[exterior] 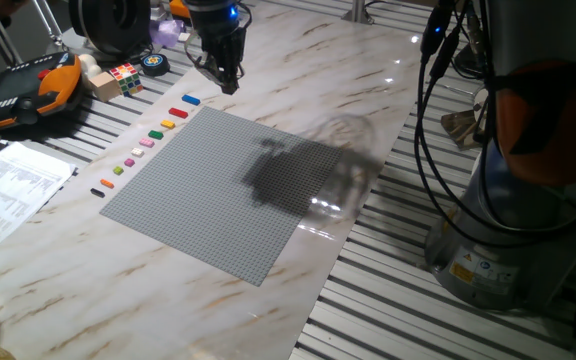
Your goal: Build with small Lego blocks
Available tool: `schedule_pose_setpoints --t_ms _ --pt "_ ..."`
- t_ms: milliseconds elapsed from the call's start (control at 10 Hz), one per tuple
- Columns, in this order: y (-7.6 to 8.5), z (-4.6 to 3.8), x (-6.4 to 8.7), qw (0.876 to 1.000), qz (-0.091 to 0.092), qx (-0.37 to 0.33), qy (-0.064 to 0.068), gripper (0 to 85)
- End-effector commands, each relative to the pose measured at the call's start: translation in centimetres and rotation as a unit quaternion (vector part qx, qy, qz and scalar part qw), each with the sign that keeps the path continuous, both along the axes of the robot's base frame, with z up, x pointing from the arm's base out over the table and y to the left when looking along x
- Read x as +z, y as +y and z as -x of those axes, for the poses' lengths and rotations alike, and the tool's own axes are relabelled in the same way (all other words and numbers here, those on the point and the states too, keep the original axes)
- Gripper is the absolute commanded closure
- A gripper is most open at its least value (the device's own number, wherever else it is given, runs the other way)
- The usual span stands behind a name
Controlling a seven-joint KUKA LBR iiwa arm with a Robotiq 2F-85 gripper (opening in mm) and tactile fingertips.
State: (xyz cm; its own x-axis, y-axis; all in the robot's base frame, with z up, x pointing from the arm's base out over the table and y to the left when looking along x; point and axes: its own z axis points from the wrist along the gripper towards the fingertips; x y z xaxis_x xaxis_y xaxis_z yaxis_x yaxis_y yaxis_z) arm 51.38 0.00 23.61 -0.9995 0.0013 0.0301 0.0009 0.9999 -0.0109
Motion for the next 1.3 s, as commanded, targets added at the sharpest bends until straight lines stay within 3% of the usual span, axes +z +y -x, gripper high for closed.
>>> schedule_pose_setpoints --t_ms 0,200,800,1200 --pt "-0.1 -0.01 -0.1 1.000 0.000 -0.002 0.001 84.3" --pt "-0.6 -0.20 -0.9 1.000 -0.002 -0.002 -0.001 84.3" --pt "-3.8 -1.82 -5.6 1.000 -0.008 -0.004 -0.015 84.3" --pt "-4.0 -2.43 -6.9 1.000 0.001 -0.006 -0.029 84.3"
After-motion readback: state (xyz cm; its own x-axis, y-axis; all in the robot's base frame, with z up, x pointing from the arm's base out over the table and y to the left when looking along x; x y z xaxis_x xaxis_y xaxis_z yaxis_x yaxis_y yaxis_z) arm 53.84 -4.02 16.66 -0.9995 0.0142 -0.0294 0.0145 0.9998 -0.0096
